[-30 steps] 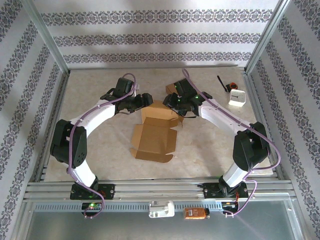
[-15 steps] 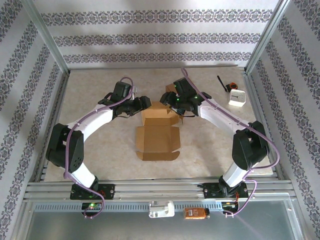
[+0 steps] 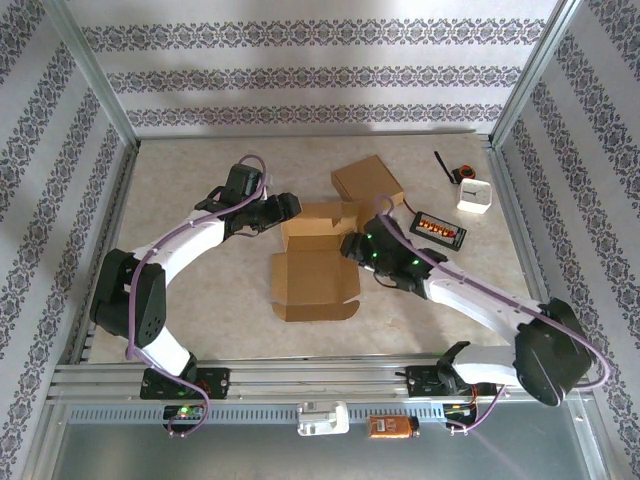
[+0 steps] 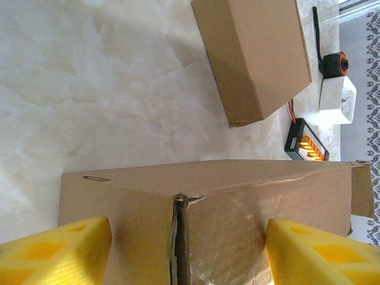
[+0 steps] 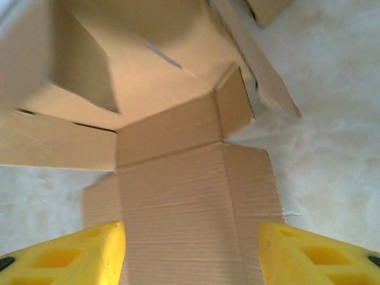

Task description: Fold the paper box

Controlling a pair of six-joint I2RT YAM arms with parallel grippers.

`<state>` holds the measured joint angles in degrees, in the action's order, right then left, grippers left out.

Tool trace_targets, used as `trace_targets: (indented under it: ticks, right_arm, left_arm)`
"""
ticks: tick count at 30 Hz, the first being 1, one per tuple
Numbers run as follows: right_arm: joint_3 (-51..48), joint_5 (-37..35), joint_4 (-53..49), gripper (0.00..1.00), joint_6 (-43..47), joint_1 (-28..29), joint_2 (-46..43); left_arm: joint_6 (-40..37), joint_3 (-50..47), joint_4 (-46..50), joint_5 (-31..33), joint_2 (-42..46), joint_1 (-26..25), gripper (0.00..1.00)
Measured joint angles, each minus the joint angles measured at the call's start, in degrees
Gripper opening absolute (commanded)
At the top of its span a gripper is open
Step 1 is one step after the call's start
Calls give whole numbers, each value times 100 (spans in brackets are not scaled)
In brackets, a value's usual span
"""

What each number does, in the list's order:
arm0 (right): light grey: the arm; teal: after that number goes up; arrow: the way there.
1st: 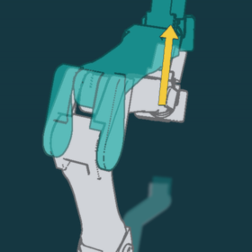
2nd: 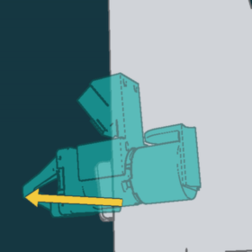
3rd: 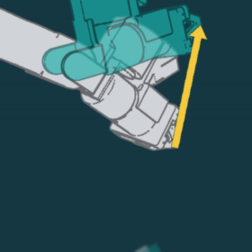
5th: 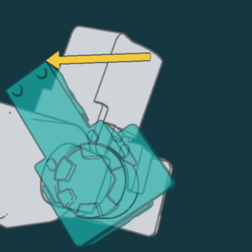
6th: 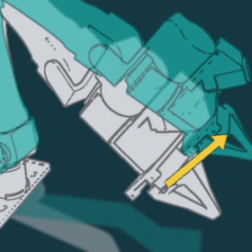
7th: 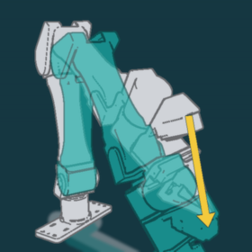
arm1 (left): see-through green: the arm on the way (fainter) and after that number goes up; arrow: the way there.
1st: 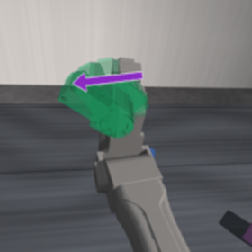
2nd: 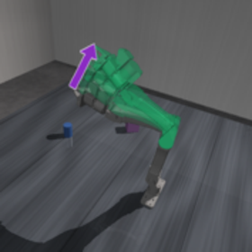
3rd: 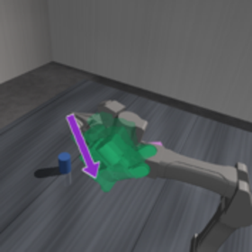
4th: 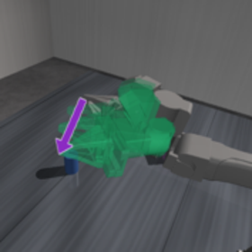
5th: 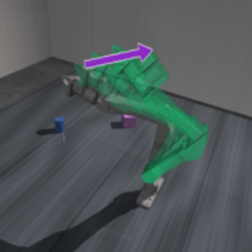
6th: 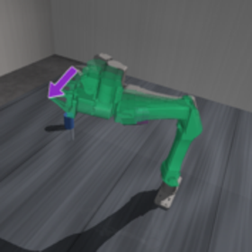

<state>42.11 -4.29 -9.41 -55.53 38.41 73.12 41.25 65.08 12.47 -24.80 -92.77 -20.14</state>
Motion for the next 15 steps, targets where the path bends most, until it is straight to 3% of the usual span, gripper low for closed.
trace_targets:
  ticks: [8,15]
  right_arm:
    - [44,-579,1373,61,68,251,1410]
    - [256,-1176,1987,70,385,177,2079]
  left_arm:
    - [-79,33,55,2,-4,0,68]
    - [-164,107,157,0,-28,0,68]
